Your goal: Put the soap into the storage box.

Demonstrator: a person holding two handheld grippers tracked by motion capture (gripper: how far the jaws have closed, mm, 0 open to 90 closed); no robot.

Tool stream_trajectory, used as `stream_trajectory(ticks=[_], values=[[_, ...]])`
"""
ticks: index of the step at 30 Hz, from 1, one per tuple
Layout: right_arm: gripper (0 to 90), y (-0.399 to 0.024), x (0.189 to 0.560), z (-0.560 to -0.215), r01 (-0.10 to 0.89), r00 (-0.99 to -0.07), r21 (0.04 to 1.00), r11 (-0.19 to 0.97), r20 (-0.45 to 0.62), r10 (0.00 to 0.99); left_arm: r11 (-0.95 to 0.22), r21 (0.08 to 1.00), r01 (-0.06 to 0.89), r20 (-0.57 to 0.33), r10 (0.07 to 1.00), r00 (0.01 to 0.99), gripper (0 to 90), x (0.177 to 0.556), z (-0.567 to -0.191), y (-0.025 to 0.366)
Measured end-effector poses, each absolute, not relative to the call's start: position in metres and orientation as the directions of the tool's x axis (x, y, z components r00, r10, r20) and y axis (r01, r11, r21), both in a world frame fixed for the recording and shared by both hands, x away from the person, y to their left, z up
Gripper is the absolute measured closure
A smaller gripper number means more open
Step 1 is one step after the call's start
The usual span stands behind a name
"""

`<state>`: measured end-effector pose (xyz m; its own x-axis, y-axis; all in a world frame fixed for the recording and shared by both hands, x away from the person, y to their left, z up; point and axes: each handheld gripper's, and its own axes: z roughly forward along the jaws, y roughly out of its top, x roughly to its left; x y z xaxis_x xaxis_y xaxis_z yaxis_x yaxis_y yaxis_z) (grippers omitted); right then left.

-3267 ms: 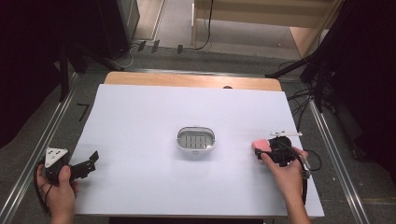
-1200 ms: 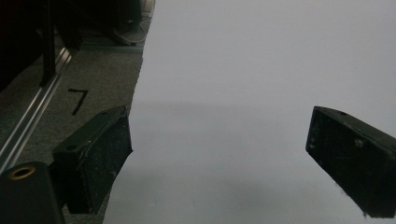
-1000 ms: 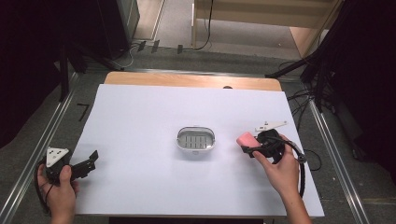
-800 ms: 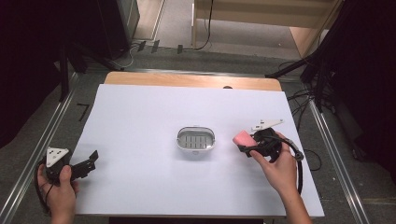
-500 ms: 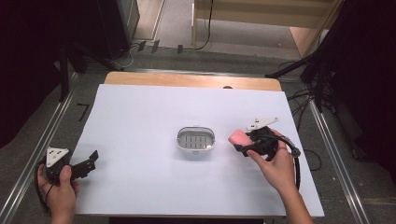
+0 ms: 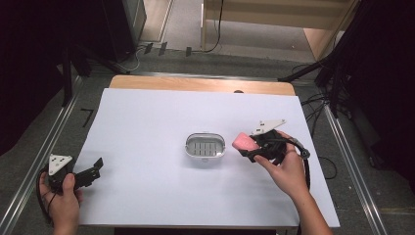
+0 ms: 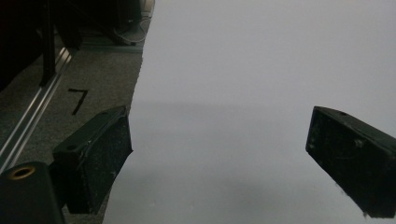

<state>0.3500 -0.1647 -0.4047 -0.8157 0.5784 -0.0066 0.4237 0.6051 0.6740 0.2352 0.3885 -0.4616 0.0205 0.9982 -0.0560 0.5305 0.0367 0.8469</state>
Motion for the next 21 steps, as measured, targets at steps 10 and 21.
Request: stream_trajectory(ticks=[10,21], values=[[38.5,-0.144,0.356,-0.394,0.355,-0.863,0.682,0.639,-0.024,0.505,0.037,0.847,0.531,-0.057,0.998,0.021,7.1,0.235,-0.462,0.389],[38.5,-0.127,0.363,-0.393,0.307,-0.897,0.69,0.656,-0.021,0.441,0.036,0.845,0.533,-0.057,0.998,0.023,7.2,0.235,-0.461,0.389]])
